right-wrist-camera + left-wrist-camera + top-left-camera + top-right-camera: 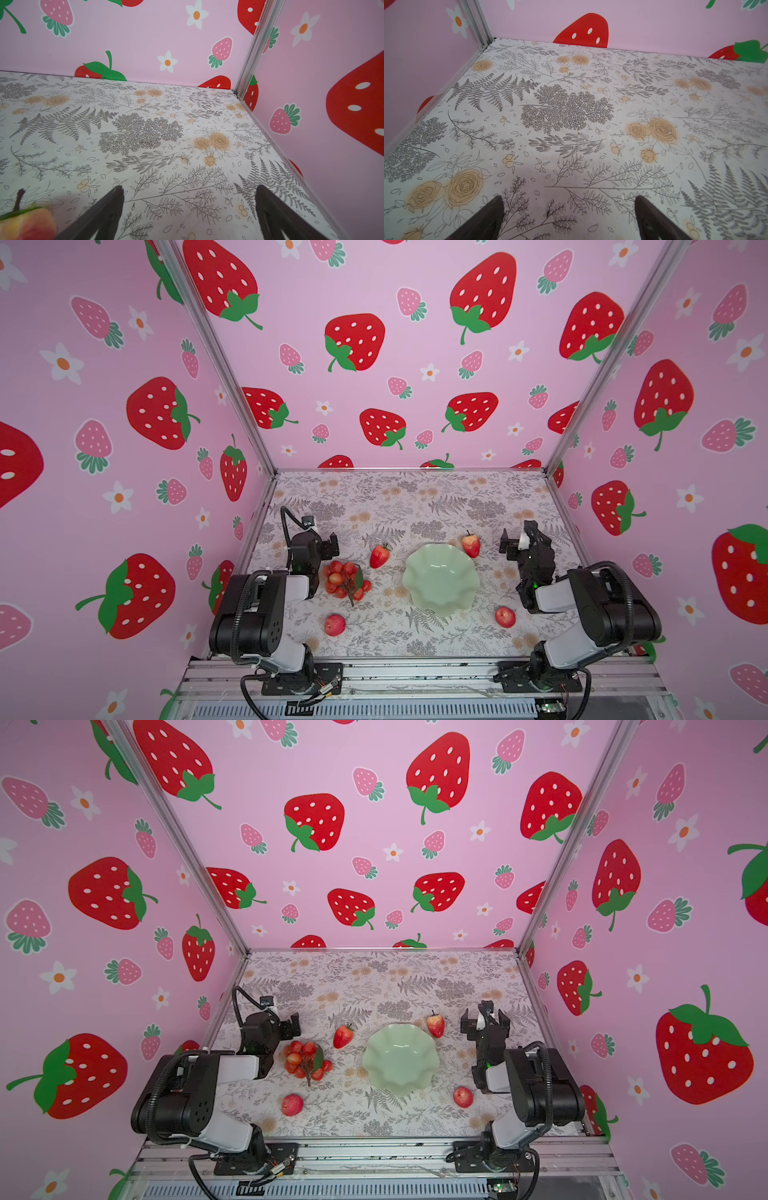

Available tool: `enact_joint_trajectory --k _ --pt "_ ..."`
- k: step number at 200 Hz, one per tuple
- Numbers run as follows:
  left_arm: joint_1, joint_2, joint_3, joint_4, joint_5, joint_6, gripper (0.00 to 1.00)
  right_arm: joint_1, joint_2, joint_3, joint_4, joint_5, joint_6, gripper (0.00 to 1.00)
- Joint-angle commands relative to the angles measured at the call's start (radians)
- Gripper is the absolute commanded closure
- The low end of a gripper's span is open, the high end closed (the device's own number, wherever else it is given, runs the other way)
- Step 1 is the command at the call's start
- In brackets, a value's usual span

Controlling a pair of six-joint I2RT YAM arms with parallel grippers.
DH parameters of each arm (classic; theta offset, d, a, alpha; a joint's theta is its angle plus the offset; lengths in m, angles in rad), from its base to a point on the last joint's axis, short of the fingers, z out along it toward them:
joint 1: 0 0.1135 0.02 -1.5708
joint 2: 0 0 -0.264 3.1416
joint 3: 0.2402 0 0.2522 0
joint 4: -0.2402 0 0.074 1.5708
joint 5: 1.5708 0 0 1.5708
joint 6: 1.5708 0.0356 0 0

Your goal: Place and organize the fake fruits in the fruit bowl

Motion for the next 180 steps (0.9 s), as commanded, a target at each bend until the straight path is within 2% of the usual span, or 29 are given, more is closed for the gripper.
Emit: enact_joint_trajectory --k 1,35,42,65,77,88,109,128,137,152,163,180 --pt "0.000 0.009 0.030 0.002 0.007 0.012 0.01 -0.007 -0.005 0.007 0.006 -0.007 0.009 0.01" --pt "-0.001 0.007 0.027 0.008 0.006 0.011 0.01 -0.007 -0.012 -0.002 0.022 0.001 0.015 0.01" --pt "0.001 -0.008 0.034 -0.001 -0.024 -0.006 0.01 -0.007 -0.038 -0.006 0.021 0.023 0.023 0.01" --pt "-0.001 -0.190 0.170 -0.387 -0.199 -0.069 0.00 -0.006 -0.289 0.004 -0.211 0.133 0.062 0.01" --pt "-0.002 -0.282 0.241 -0.563 -0.267 -0.107 0.03 -0.003 -0.419 0.026 -0.339 0.118 0.107 0.01" --pt "-0.003 -0.354 0.321 -0.754 -0.304 -0.200 0.08 0.004 -0.506 0.073 -0.488 0.068 0.157 0.01" --pt "-0.032 -0.447 0.486 -1.152 -0.207 -0.296 0.17 0.030 -0.556 0.213 -0.800 -0.154 0.227 0.01" --pt "-0.147 -0.499 0.583 -1.450 -0.161 -0.345 0.26 0.103 -0.557 0.292 -0.985 -0.354 0.246 0.01" --pt "-0.203 -0.519 0.605 -1.571 -0.126 -0.395 0.35 0.158 -0.572 0.297 -1.020 -0.416 0.251 0.01" --pt "-0.276 -0.541 0.622 -1.752 -0.049 -0.489 0.41 0.272 -0.598 0.299 -1.052 -0.441 0.256 0.01" --pt "-0.334 -0.562 0.621 -1.861 -0.037 -0.563 0.46 0.345 -0.611 0.301 -1.064 -0.449 0.256 0.01" --pt "-0.425 -0.605 0.587 -1.932 0.016 -0.648 0.53 0.408 -0.613 0.299 -1.075 -0.455 0.280 0.01"
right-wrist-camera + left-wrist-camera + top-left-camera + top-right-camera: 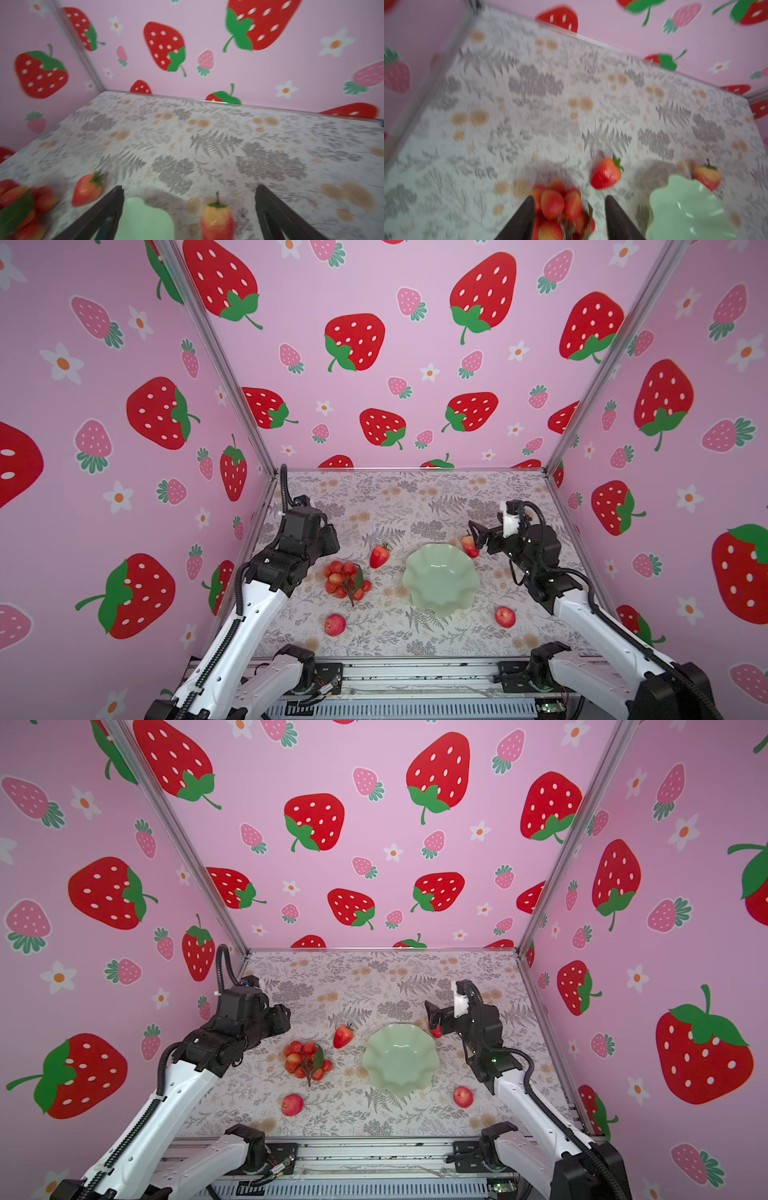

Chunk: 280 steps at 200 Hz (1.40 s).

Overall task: Place and organize the fake fruits in the fruit bowl
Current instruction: 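Reach the left gripper to the strawberry bunch and grasp its stem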

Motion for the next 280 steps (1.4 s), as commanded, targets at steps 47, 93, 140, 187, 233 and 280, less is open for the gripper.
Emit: enact_joint_trajectory --k 47,93,140,187,233,280 --pt "-0.266 -0.135 -0.262 -0.254 0.269 -0.382 0.55 0.155 -0.029 -0.055 -0.025 -0.283 -0.014 0.01" --pt "-0.270 -0.136 -0.393 -0.019 0.221 -0.426 0.56 0.272 -0.020 -0.050 -0.047 -0.332 -0.155 0.01" --pt "-0.270 -0.035 -0.388 0.056 0.167 -0.444 0.58 0.287 -0.001 -0.054 -0.014 -0.340 -0.154 0.01" --pt "-0.266 -0.008 -0.389 0.036 0.094 -0.463 0.63 0.288 0.001 -0.058 -0.005 -0.337 -0.164 0.01" --pt "-0.253 -0.008 -0.432 0.144 0.113 -0.467 0.67 0.288 0.023 -0.055 0.019 -0.346 -0.165 0.01" --pt "-0.249 0.017 -0.425 0.153 0.119 -0.459 0.83 0.288 0.038 -0.039 0.028 -0.350 -0.169 0.01"
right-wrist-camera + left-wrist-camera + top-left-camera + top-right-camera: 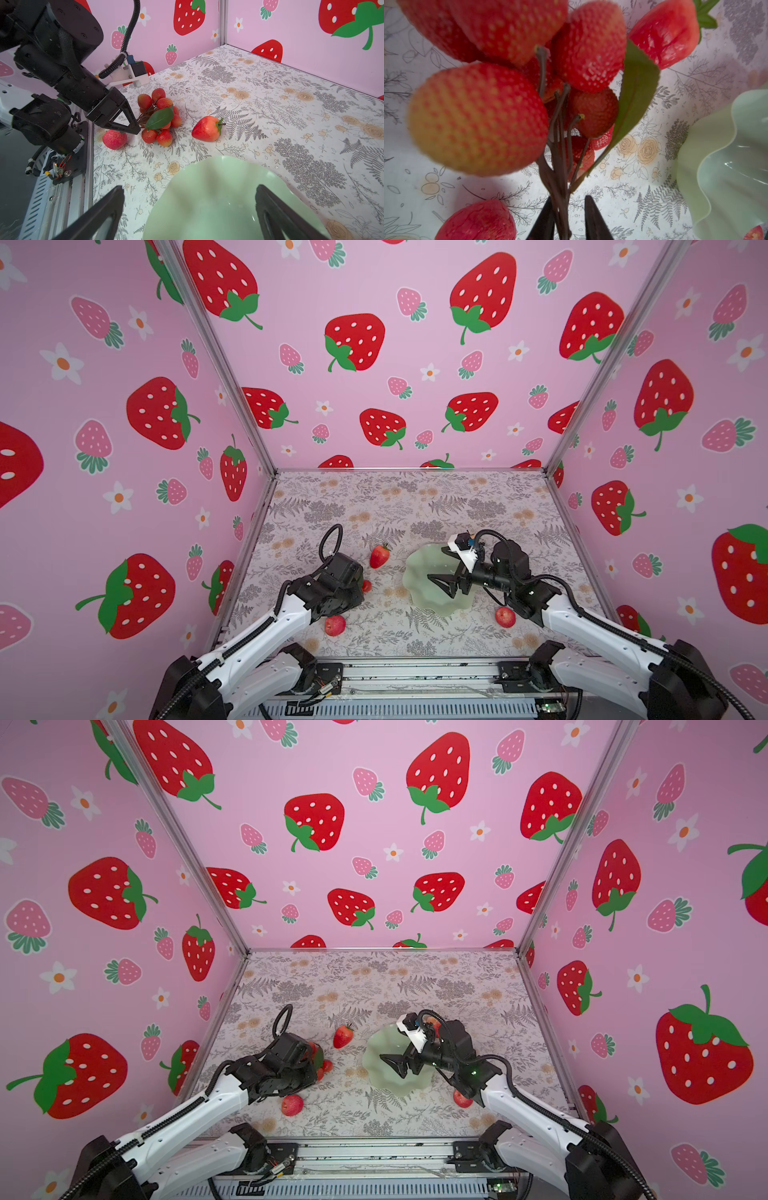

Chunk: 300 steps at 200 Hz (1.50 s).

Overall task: Place and organize the fake fruits in the fruit bowl
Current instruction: 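Reach the left gripper to the strawberry bunch and grasp its stem, then carry the strawberry bunch over the green bowl and release it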

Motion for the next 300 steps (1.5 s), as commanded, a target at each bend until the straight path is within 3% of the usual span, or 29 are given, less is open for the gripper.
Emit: enact_joint_trajectory --k 1,26,71,101,138,188,230,266,300 --pt "0.004 -0.004 0.007 0.006 -0.014 -0.008 0.84 0.003 0.000 0.013 0.032 -0.024 -0.031 0.01" --pt "0.005 -0.051 0.047 -0.055 -0.042 0.004 1.00 0.004 -0.006 0.013 0.032 -0.041 -0.031 0.01" --pt "0.007 -0.047 0.200 -0.165 -0.026 0.086 1.00 0.004 0.011 0.049 0.058 -0.114 0.002 0.01" --pt "-0.017 0.074 0.386 -0.226 0.067 0.189 1.00 -0.008 0.008 0.085 0.038 -0.033 0.084 0.01" --pt "-0.126 0.252 0.630 -0.268 0.132 0.281 1.00 -0.063 -0.002 0.145 -0.164 0.105 0.200 0.01" --pt "-0.273 0.525 0.901 -0.252 0.197 0.361 1.00 -0.185 -0.264 0.065 -0.338 0.166 0.392 0.01" --pt "-0.344 0.670 0.956 -0.231 0.203 0.394 1.00 -0.195 -0.408 0.033 -0.524 0.197 0.447 0.01" --pt "-0.382 0.753 0.955 -0.226 0.162 0.422 1.00 -0.195 -0.513 -0.017 -0.524 0.212 0.484 0.01" --pt "-0.395 0.804 0.944 -0.216 0.179 0.430 1.00 -0.195 -0.513 -0.024 -0.499 0.200 0.493 0.01"
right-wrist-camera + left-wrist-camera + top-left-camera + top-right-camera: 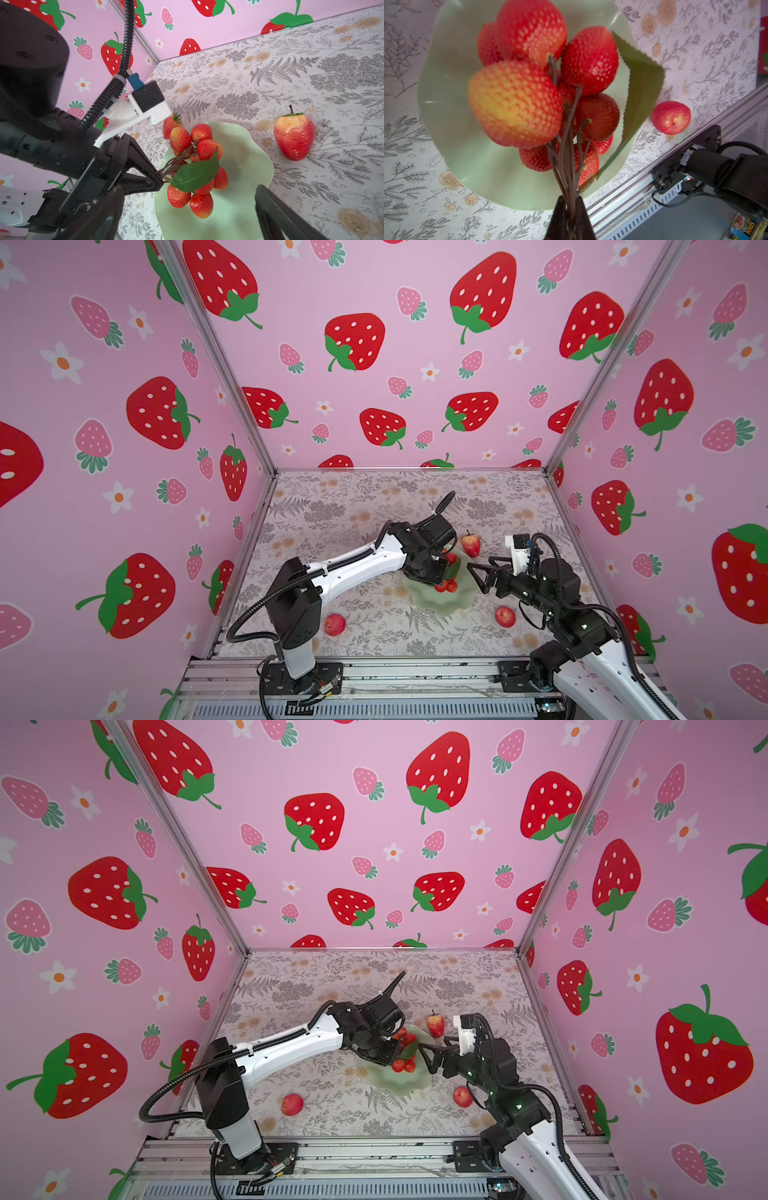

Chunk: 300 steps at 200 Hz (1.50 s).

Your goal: Place and organize the fake fruits in the fruit bowl

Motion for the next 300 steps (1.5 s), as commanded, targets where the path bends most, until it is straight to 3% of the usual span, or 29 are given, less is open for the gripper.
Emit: enact_joint_trajectory --k 1,64,125,157,176,222,251,281,300 --pt "-0.010 0.022 0.032 0.003 -0.002 0.025 1.00 -0.002 -0.001 -0.001 0.004 0.004 0.032 0.01" --pt "-0.027 0.063 0.012 0.017 0.055 0.053 0.95 -0.002 0.034 0.006 0.021 0.001 0.002 0.01" --pt "-0.045 -0.038 0.074 -0.110 -0.023 0.092 0.57 -0.002 0.074 -0.003 0.095 -0.036 -0.025 0.01" --pt "-0.032 -0.190 0.018 -0.133 -0.258 0.192 0.39 -0.002 0.152 0.015 0.178 -0.107 -0.072 0.01" --pt "0.043 -0.256 -0.076 -0.101 -0.340 0.272 0.34 0.001 0.242 0.065 0.205 -0.143 -0.110 0.01" --pt "0.326 -0.257 -0.264 0.064 -0.232 0.450 0.31 0.071 0.452 0.239 0.225 -0.140 -0.211 0.01" --pt "0.384 -0.175 -0.287 0.180 -0.148 0.526 0.27 0.086 0.536 0.249 0.308 -0.179 -0.199 0.01" --pt "0.420 -0.101 -0.263 0.208 -0.186 0.512 0.25 0.087 0.568 0.241 0.338 -0.182 -0.191 0.01" --pt "0.451 -0.068 -0.260 0.228 -0.153 0.527 0.20 0.086 0.575 0.241 0.338 -0.179 -0.204 0.01"
